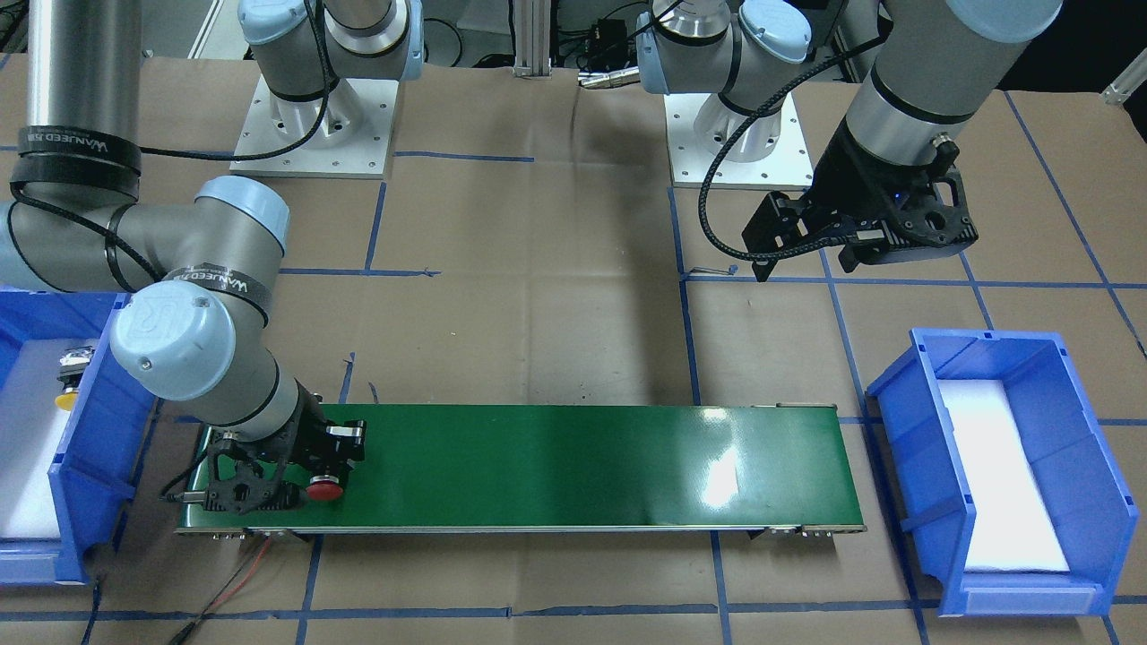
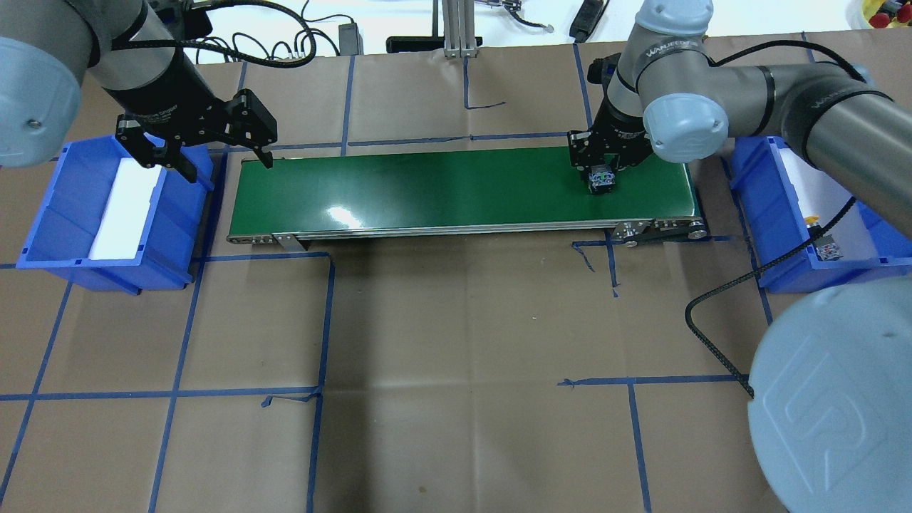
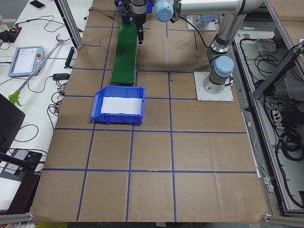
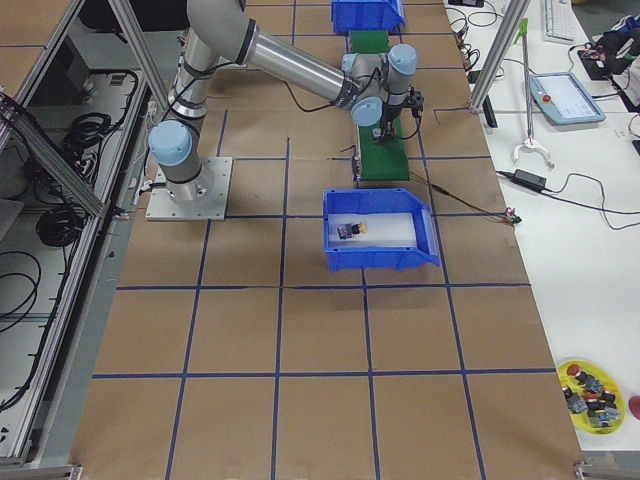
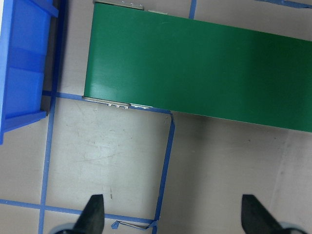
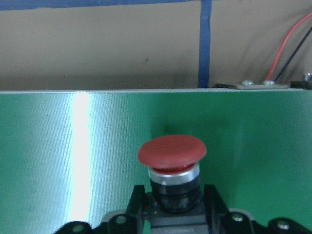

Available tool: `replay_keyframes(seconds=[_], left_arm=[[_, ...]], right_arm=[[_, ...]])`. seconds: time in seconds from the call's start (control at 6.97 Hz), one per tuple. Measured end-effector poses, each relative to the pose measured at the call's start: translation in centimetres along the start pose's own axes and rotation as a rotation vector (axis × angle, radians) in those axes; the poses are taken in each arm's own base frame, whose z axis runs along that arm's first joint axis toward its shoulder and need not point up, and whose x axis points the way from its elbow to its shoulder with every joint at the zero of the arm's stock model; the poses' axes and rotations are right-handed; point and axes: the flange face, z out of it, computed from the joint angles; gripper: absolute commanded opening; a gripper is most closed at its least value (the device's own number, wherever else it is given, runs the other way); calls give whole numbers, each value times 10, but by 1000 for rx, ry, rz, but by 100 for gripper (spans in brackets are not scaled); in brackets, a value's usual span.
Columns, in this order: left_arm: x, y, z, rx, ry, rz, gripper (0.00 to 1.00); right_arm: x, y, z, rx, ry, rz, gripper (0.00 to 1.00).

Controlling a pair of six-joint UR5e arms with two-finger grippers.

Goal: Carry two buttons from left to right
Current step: 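Carry the red button into the blue bin and release it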

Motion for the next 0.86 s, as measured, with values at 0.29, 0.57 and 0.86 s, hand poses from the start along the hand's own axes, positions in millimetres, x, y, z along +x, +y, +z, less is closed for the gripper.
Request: replay_keyframes(seconds=[0.29, 0.57, 0.86], left_arm=[[0, 0, -1, 2, 0, -1, 100], [0, -1, 0, 1, 0, -2, 100], [0, 0, 0, 1, 0, -3, 100]], right_arm=[[40, -9, -66, -10, 34, 18, 2], [136, -16, -144, 24, 67, -5, 2], [235, -8, -170, 32, 86, -56, 2]])
